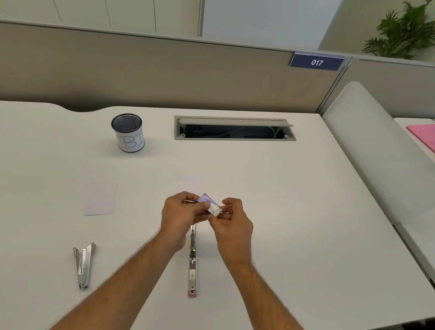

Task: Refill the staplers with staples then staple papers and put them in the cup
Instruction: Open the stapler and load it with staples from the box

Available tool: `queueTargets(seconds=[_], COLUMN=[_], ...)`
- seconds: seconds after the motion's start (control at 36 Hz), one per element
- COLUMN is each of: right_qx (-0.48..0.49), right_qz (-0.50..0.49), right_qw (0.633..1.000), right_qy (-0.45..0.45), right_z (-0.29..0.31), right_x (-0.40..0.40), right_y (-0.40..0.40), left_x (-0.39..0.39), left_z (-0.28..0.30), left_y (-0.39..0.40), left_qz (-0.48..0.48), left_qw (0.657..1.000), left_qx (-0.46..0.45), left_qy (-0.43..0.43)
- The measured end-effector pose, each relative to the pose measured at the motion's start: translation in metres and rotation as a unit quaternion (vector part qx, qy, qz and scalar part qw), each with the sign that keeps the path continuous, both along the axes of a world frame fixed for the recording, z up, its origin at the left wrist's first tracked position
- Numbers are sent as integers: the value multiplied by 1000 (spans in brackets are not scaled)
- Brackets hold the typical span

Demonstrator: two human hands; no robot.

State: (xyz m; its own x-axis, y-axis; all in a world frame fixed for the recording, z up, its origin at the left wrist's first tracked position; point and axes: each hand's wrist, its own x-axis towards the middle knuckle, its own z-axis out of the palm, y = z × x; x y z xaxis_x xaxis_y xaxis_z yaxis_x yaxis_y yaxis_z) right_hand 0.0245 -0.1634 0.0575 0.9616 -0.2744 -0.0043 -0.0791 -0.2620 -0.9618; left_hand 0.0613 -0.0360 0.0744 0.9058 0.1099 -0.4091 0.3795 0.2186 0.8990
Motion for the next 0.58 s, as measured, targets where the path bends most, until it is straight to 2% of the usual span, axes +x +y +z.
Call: queueTargets(seconds=[0.28,0.58], right_qx=[-9,-10], right_qz=[-1,14], right_qw=[999,998], right_qy=[-51,-57], right_z=[8,9], right_x=[3,1], right_y=[6,-2], left_x=[5,13], left_z=[8,8], left_y=[3,9], left_qz=[6,3], left_qw=[1000,998], left_qx=[-22,-64], left_qy=[-6,6])
